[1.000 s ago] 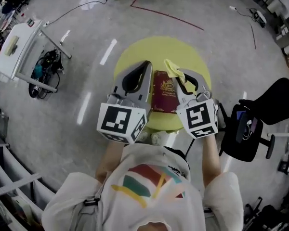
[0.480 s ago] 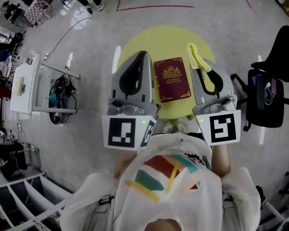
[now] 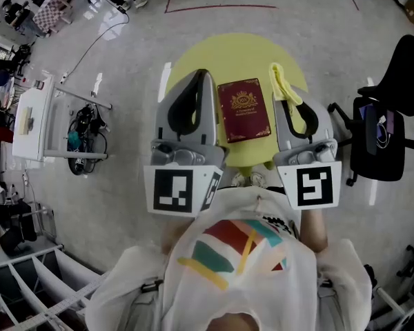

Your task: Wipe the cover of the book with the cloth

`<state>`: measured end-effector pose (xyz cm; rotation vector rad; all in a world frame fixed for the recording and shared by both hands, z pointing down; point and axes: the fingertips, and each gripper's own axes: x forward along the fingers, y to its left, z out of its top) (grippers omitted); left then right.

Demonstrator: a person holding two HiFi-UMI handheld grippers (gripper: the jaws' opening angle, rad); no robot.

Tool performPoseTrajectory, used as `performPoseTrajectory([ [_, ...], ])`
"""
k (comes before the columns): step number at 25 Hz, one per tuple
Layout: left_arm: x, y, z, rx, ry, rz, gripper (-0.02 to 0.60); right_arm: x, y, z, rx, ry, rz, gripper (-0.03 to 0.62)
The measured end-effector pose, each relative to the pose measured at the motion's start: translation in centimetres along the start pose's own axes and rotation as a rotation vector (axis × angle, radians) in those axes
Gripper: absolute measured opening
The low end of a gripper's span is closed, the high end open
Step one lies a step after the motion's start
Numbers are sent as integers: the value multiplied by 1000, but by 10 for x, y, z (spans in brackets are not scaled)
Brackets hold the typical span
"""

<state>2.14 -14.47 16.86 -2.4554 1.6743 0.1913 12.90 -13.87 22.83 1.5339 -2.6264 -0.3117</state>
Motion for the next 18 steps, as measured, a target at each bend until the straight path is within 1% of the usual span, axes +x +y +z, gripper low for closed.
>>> performPoseTrajectory([
  [7, -5, 4, 5, 0, -12, 6, 15, -2, 3, 6, -16, -20, -11, 28],
  [12, -6, 4, 3, -6, -9, 14, 15, -6, 5, 7, 1, -18, 4, 28],
  [18, -7, 9, 7, -8, -15, 19, 15, -6, 3, 11, -8, -15, -16, 28],
])
